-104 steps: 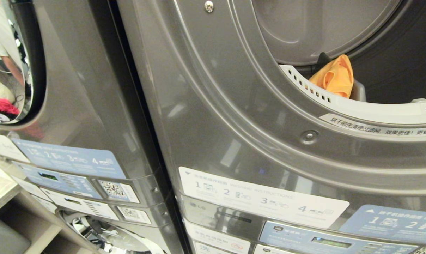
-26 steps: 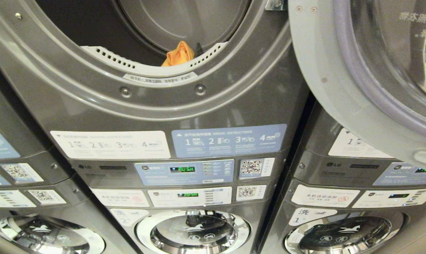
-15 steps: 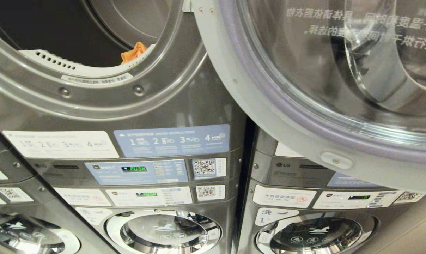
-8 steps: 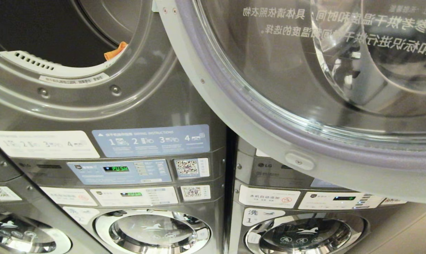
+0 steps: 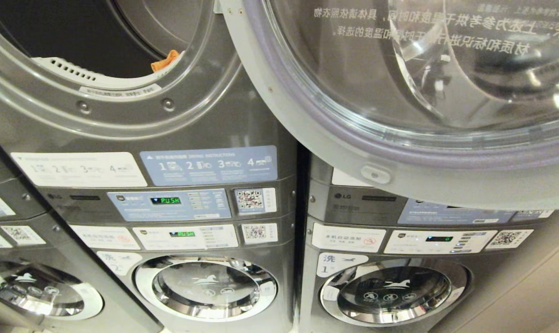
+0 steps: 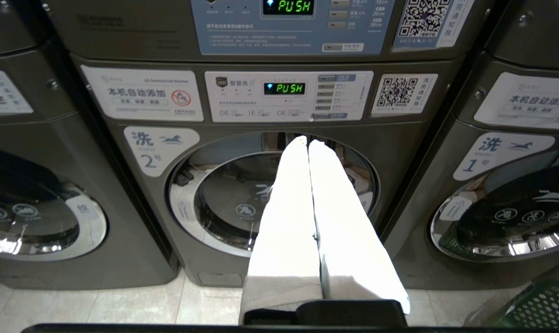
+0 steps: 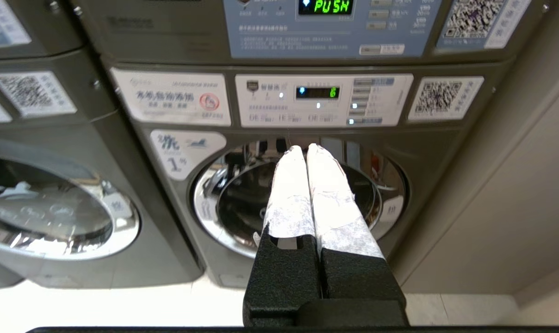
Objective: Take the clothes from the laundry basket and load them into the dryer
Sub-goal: Close the dryer
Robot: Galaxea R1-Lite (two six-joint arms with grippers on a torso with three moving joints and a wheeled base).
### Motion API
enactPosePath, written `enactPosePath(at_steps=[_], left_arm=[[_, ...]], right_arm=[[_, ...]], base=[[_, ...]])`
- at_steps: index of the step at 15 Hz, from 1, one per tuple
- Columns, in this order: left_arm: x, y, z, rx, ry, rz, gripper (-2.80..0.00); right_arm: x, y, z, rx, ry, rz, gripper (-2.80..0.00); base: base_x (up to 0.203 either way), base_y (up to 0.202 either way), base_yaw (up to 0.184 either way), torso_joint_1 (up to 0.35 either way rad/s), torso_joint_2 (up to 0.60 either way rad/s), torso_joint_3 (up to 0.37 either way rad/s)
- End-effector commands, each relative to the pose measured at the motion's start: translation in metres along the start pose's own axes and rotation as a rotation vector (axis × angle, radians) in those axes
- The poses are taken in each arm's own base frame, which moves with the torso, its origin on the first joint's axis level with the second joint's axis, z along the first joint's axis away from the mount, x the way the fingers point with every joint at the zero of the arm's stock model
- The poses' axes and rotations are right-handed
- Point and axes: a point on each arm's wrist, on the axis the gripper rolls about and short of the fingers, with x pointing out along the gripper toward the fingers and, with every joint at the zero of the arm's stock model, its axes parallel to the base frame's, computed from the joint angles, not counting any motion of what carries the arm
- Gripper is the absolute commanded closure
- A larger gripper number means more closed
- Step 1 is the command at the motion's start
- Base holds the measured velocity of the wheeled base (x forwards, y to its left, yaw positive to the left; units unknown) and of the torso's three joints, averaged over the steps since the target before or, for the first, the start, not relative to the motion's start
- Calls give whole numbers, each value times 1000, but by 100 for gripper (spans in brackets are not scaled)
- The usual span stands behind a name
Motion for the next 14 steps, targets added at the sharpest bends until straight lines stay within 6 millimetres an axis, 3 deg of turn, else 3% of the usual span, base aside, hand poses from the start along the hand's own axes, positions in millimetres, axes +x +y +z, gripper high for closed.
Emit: enactPosePath(at_steps=[1,7,14], left_arm=[[0,0,0,0,2,0,0],[0,0,0,0,2,0,0],[0,0,0,0,2,0,0]], right_arm=[[0,0,0,0,0,0,0],[0,0,0,-19,1,3,0],[0,0,0,-8,1,3,0]], base=[[-189,0,2,-2,6,-1],[-175,0,2,2,0,3],[0,0,0,4,1,-1]])
